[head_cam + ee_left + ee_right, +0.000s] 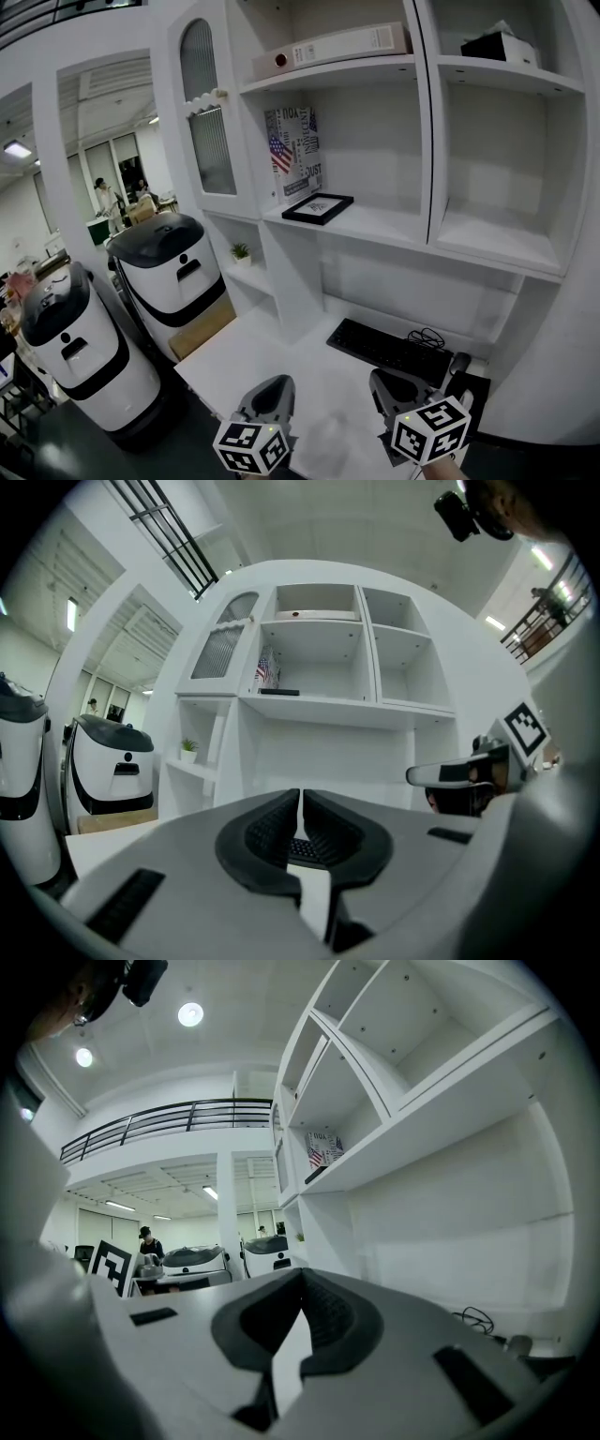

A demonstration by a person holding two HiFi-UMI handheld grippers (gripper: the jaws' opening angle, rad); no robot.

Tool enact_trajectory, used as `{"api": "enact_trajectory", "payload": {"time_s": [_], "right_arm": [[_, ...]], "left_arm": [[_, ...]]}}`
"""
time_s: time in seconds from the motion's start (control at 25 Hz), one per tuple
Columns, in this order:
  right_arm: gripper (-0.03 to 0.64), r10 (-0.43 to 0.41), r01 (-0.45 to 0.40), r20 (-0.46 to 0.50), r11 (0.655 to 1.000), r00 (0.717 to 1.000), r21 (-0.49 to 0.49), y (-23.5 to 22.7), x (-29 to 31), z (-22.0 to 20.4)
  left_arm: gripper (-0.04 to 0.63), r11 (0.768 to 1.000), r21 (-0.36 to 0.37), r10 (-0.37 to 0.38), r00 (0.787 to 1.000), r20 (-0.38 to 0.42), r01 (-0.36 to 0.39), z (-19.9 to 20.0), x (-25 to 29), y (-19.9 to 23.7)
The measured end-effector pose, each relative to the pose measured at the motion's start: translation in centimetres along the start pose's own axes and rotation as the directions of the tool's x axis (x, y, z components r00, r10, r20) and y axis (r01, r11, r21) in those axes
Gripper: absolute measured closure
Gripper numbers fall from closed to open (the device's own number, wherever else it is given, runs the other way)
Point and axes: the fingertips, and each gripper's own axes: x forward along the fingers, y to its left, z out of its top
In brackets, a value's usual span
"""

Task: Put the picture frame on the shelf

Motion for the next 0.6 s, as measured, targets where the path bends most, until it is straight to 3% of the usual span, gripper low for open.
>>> {"api": "enact_trajectory", "payload": {"time_s": [0.28, 0.6], "right_arm": [[0.617, -0.006, 0.006, -0.007, 0.999, 1.0, 0.054, -0.2, -0.1, -1.3], [0.617, -0.005, 0.005, -0.014, 0.999, 1.0, 0.041, -0.8, -0.3, -1.6]], "left_arm": [[0.569, 1.0, -0.026, -0.001, 1.0, -0.016, 0.0, -0.8, -0.3, 0.0], [0.568, 0.999, -0.044, -0.026, 1.0, -0.011, 0.025, -1.1, -0.2, -1.2]]}}
